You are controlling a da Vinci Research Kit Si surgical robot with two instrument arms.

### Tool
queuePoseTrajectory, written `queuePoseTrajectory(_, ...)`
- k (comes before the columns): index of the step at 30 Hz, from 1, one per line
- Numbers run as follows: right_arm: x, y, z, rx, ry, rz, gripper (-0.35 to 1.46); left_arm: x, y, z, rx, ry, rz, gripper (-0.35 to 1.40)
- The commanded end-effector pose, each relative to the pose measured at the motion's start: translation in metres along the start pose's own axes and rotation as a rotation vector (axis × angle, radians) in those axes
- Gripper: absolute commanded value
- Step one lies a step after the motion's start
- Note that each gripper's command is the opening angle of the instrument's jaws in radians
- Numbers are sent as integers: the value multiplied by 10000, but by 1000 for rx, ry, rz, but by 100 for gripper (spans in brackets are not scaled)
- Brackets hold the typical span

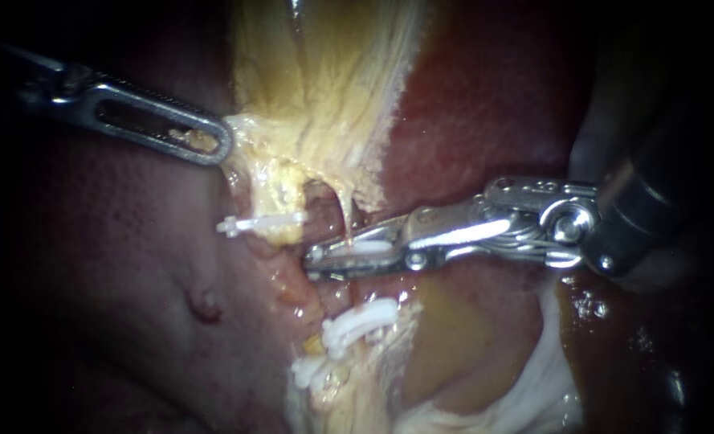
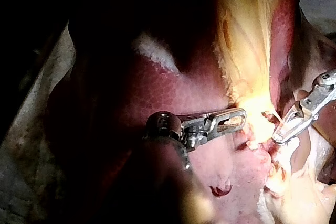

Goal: Going back third clip right tube

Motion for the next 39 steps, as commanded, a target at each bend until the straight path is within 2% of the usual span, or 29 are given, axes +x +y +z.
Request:
queuePoseTrajectory(1,0,1,-1,-5,2,0,-35,0,0,0,0,0,0,-35)
queuePoseTrajectory(10,1,0,-1,-7,3,0,-34,0,0,0,0,0,0,-35)
queuePoseTrajectory(11,2,-1,0,-5,0,1,-16,0,0,0,0,0,0,-35)
queuePoseTrajectory(12,4,-2,2,-15,6,-46,6,0,0,0,0,0,0,-35)
queuePoseTrajectory(14,6,-3,5,-39,16,-63,27,0,0,0,0,0,0,-35)
queuePoseTrajectory(16,8,-3,9,-55,23,-62,39,0,0,0,0,0,0,-35)
queuePoseTrajectory(18,10,-2,12,-80,33,-79,45,0,0,0,0,0,0,-35)
queuePoseTrajectory(23,11,7,13,-171,62,-139,50,0,0,1,-1,0,0,-35)
queuePoseTrajectory(28,6,24,3,-247,71,-231,50,1,0,1,-1,-1,1,-35)
queuePoseTrajectory(32,1,31,-8,-285,72,-264,50,1,0,2,-2,-1,1,-35)
queuePoseTrajectory(36,-2,26,-12,-276,63,-303,50,2,-1,2,-2,-1,1,-35)
queuePoseTrajectory(39,-6,14,-20,-268,51,-364,50,2,0,2,-2,-1,1,-35)
